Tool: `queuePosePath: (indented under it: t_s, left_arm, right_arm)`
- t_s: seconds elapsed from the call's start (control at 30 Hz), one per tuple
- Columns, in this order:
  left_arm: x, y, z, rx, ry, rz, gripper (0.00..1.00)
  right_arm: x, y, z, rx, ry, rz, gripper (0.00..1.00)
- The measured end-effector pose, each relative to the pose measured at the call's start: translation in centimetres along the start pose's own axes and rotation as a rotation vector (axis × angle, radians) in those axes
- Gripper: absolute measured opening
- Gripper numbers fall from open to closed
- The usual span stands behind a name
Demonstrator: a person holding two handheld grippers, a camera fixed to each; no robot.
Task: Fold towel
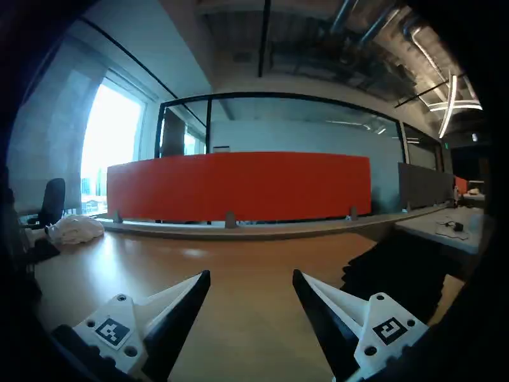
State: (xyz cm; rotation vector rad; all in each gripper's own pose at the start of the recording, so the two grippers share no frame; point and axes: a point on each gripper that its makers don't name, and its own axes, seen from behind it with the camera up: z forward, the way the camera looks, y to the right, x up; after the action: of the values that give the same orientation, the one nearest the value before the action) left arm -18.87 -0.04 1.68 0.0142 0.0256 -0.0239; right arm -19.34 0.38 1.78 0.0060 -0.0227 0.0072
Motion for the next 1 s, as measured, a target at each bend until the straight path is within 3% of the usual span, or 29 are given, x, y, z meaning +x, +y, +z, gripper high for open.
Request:
queuePosePath:
  t_s: [1.0]
  left_arm:
    - [-0.06, 0.1, -0.03, 0.0, 0.0, 0.0, 0.96]
  right_arm:
    - [0.15, -0.62, -0.29, 0.004, 0.027, -0.018, 1.0]
